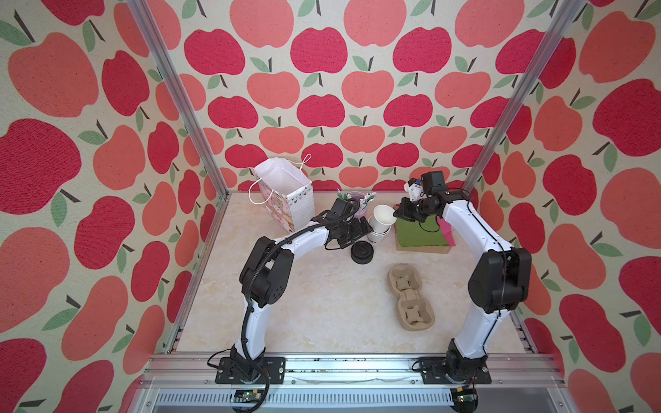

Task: Pack the takeout coffee
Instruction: 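Lift the top white cup off the stack with the right gripper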

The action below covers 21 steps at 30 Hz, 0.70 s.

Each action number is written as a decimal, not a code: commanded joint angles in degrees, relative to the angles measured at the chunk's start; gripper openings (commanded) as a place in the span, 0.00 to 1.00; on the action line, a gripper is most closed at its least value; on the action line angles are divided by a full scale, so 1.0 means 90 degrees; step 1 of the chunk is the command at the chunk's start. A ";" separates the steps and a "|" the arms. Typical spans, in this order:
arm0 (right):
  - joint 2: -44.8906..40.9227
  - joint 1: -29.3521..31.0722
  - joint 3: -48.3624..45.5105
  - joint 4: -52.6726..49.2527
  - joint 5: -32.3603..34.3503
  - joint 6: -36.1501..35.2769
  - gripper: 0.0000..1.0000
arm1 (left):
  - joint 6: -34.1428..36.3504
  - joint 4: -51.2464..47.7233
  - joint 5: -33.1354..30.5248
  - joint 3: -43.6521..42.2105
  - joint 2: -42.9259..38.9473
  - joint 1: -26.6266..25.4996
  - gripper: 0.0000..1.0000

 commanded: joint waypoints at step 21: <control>-0.0567 -0.0145 0.0996 -0.0464 0.0151 -0.0258 0.00 | 0.0634 -0.0261 -0.0549 -0.0304 -0.1234 0.0071 0.98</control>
